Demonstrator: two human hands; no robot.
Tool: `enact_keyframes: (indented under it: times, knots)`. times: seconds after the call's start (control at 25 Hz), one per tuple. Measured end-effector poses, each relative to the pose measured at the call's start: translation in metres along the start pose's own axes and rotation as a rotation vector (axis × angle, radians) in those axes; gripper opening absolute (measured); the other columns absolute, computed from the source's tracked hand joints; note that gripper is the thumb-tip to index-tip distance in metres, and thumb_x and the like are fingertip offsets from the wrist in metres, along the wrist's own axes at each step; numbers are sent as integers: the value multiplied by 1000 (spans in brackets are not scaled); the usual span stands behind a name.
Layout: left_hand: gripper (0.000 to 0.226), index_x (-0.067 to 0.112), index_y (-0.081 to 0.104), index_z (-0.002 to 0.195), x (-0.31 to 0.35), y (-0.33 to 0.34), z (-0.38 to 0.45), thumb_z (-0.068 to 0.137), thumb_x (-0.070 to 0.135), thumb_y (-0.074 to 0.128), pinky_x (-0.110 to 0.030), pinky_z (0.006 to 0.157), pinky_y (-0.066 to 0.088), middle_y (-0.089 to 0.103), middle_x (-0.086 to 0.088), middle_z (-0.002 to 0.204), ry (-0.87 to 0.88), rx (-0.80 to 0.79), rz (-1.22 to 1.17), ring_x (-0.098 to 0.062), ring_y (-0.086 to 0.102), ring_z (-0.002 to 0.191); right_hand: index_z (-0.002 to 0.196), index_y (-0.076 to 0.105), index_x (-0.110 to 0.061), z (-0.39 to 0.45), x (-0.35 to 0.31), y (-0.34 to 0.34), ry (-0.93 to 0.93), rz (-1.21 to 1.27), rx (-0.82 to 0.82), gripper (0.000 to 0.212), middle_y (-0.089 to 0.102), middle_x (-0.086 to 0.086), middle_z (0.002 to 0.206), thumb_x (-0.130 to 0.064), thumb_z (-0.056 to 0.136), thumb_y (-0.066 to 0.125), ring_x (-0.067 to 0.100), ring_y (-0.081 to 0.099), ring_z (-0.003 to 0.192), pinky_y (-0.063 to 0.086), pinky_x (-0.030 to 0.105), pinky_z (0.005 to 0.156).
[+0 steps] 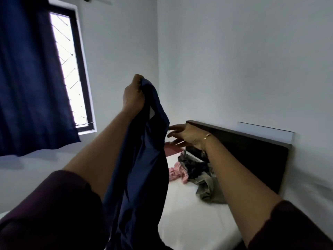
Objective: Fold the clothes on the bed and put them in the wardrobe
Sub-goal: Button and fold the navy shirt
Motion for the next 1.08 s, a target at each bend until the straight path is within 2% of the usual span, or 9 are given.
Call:
enact_keyframes:
  times: [0.08, 0.16, 0.28, 0.4, 0.52, 0.68, 0.84, 0.96, 1.08]
  knots:
    - [25, 20, 54, 121, -8, -10, -4, 100, 16, 42, -37, 68, 48, 68, -12, 96, -1, 32, 80, -33, 64, 82, 170, 72, 1, 23, 3, 46, 9, -27, -69, 48, 87, 8, 118, 13, 126, 57, 15, 85, 76, 71, 34, 83]
    - [26, 23, 54, 121, -17, -26, -4, 98, 16, 42, -39, 70, 47, 68, -10, 96, -26, 55, 181, -33, 62, 81, 152, 82, -3, 29, 0, 80, -12, -62, -168, 36, 90, -8, 98, 7, 127, 59, 9, 84, 84, 70, 33, 88]
    - [25, 24, 55, 118, -42, -70, 1, 100, 16, 41, -39, 74, 47, 67, -8, 96, -71, 143, 299, -32, 61, 84, 128, 85, -25, 34, -13, 117, -68, 192, -333, 23, 93, -10, 105, -8, 130, 69, 14, 88, 101, 77, 44, 109]
    - [20, 23, 57, 111, -83, -127, 4, 102, 17, 40, -37, 74, 46, 66, -5, 93, -162, 293, 300, -26, 61, 84, 125, 79, -20, 70, -20, 147, -118, 395, -340, 21, 86, -3, 107, 1, 124, 78, 18, 87, 103, 63, 69, 140]
    - [17, 21, 58, 108, -112, -163, 9, 102, 20, 42, -33, 74, 46, 64, -1, 91, -203, 351, 205, -16, 56, 81, 111, 86, -16, 110, -30, 197, -189, 134, -360, 20, 85, -7, 101, 1, 121, 83, 11, 85, 96, 71, 58, 127]
    - [15, 22, 57, 107, -133, -203, 25, 102, 23, 43, -34, 73, 46, 66, 0, 96, -165, 379, 251, -16, 57, 82, 127, 87, 0, 182, -48, 241, -262, -52, -120, 17, 79, 1, 103, 1, 123, 70, 12, 75, 83, 70, 52, 98]
    - [18, 19, 58, 115, -177, -266, 29, 108, 21, 41, -40, 72, 50, 67, -5, 97, -135, 320, 606, -25, 60, 82, 139, 76, 1, 246, -73, 199, -222, -79, 416, 26, 84, 25, 133, -2, 117, 62, 40, 79, 121, 71, 56, 120]
    - [18, 13, 57, 113, -224, -289, 12, 109, 24, 44, -46, 71, 51, 69, -13, 95, -125, 190, 743, -31, 62, 79, 136, 80, -4, 270, -110, 173, -316, -196, 528, 28, 88, 22, 129, 1, 115, 62, 40, 80, 116, 72, 49, 111]
    - [21, 11, 53, 100, -247, -287, -14, 109, 28, 43, -49, 65, 46, 65, -13, 82, -70, 119, 779, -31, 58, 71, 123, 92, -2, 287, -140, 168, -424, -379, 571, 29, 93, 25, 122, -3, 117, 63, 45, 82, 114, 78, 55, 108]
Point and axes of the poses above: each hand's wrist, its own z-axis towards the middle knuckle, its own y-axis out of the palm, x = y × z, the point moved 7 cm from there along z, towards the middle knuckle
